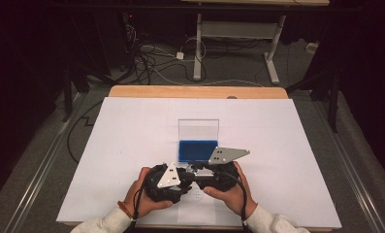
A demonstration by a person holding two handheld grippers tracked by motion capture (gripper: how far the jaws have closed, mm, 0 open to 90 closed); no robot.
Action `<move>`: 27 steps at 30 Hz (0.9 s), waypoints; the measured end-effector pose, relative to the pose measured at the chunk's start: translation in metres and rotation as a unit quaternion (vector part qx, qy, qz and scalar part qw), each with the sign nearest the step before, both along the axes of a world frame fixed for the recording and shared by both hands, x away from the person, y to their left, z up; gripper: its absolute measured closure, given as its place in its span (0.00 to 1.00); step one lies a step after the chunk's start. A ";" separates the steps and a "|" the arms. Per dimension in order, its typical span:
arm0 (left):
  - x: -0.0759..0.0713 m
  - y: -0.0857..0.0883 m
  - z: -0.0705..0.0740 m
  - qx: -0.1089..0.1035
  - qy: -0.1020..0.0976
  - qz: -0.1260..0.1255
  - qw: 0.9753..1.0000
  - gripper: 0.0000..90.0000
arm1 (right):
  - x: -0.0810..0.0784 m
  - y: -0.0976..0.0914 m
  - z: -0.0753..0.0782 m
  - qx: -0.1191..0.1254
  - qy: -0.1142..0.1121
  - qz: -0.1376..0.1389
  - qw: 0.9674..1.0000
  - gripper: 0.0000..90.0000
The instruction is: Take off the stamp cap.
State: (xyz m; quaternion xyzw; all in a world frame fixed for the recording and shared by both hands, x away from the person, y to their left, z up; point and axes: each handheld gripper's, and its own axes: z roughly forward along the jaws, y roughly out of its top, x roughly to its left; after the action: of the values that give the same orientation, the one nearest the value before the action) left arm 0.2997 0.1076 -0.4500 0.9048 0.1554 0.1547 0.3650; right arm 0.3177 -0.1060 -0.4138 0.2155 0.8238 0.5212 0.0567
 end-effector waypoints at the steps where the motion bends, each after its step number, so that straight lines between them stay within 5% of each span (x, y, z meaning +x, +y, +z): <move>1: -0.001 0.000 0.000 0.004 -0.005 0.001 1.000 0.41 | 0.001 0.000 0.000 0.002 0.006 0.000 1.000 0.64; 5: 0.001 0.000 -0.001 -0.001 0.005 0.000 1.000 0.41 | 0.004 -0.002 -0.001 0.005 0.015 0.001 1.000 0.64; 9: 0.005 0.003 -0.002 -0.029 0.028 -0.004 0.999 0.41 | 0.002 -0.002 -0.002 0.008 0.012 -0.001 1.000 0.64; 24: 0.008 0.004 -0.007 -0.035 0.055 -0.016 0.998 0.41 | -0.005 0.000 -0.005 -0.002 0.003 -0.012 1.000 0.63; 26: 0.010 0.005 -0.009 -0.040 0.064 -0.007 0.997 0.41 | -0.006 0.000 -0.005 -0.004 0.004 -0.014 1.000 0.63; 27: 0.015 0.012 -0.011 -0.063 0.083 0.010 0.994 0.41 | -0.008 -0.002 -0.004 -0.003 -0.006 -0.015 1.000 0.63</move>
State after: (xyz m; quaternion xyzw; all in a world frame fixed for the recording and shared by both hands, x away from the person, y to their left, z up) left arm 0.3150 0.1194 -0.4608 0.8882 0.2041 0.0725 0.4051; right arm 0.3101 -0.1081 -0.4176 0.2245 0.8214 0.5196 0.0704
